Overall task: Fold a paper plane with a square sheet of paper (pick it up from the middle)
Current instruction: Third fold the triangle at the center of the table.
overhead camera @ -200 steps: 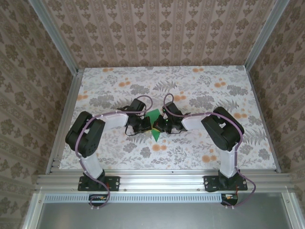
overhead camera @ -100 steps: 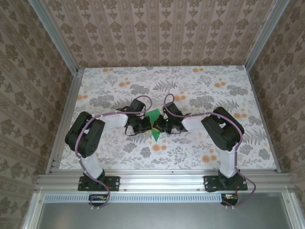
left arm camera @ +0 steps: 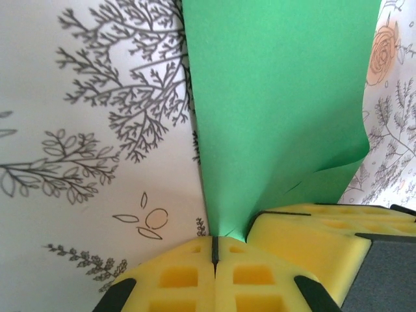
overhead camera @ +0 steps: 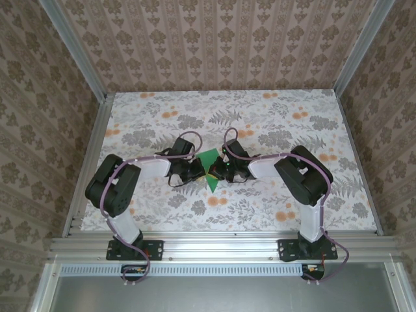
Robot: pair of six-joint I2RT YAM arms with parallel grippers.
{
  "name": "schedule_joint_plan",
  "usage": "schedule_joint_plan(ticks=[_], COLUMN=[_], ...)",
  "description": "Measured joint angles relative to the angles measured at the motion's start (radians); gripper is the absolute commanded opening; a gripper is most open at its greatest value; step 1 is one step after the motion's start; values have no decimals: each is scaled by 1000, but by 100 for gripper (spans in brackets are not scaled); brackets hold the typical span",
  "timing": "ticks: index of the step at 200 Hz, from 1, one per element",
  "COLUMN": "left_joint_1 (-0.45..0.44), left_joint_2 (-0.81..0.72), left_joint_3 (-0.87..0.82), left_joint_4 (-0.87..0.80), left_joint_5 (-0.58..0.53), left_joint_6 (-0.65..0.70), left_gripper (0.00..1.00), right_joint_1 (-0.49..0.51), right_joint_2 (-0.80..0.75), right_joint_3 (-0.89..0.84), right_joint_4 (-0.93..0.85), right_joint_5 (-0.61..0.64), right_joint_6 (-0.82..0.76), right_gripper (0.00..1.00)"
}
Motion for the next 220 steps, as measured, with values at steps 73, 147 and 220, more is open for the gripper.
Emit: schedule_joint_plan(ticks=[73,147,220], left_joint_1=[1,2,5], left_joint_2=[-8,3,19], left_joint_3=[-13,-10,29], left_joint_4=[48,23,-32], left_joint_5=[13,13,6], left_joint_6=[-29,-29,-9], left_gripper=[0,0,0], right_joint_1=[0,0,-8], right_joint_2=[0,0,-6], right_joint_3=[-2,-2,-10], right_joint_4=[4,4,14], right_joint_5=[0,0,-17], right_joint_6=[3,3,19], right_gripper=[0,0,2])
